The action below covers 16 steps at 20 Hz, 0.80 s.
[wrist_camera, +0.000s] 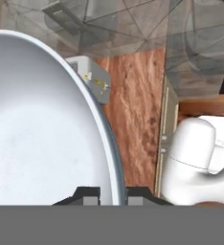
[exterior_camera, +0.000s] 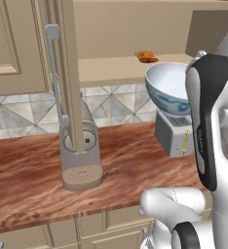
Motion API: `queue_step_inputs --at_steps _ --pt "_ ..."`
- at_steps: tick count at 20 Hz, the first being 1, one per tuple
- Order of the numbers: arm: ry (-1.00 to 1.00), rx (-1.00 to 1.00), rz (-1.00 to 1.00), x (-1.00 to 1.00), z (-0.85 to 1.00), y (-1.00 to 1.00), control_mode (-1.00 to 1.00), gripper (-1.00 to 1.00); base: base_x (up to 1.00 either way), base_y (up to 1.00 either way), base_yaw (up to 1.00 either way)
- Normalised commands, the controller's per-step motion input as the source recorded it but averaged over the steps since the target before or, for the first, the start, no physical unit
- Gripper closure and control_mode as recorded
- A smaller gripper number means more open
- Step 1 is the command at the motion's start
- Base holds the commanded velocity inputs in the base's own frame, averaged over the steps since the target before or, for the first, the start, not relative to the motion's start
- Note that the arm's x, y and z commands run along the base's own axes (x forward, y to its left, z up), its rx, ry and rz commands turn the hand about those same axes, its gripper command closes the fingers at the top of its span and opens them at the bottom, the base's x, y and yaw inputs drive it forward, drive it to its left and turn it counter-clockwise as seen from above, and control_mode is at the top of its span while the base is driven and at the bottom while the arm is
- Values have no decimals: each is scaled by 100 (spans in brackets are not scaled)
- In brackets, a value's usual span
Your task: Pick the mug and place it in the sink. Pick the bowl and place it in the open cabinet and then close the cabinet.
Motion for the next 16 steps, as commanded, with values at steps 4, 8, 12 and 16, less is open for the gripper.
queue_step_inputs --at_steps 4,8,12,16 --pt "-11 0 0 32 12 0 -100 100 0 0 0" --pt "-6 0 0 34 17 2 -100 100 0 0 0" --pt "-4 0 1 33 10 10 -100 100 0 0 0" --pt "-2 0 2 36 4 24 -100 100 0 0 0"
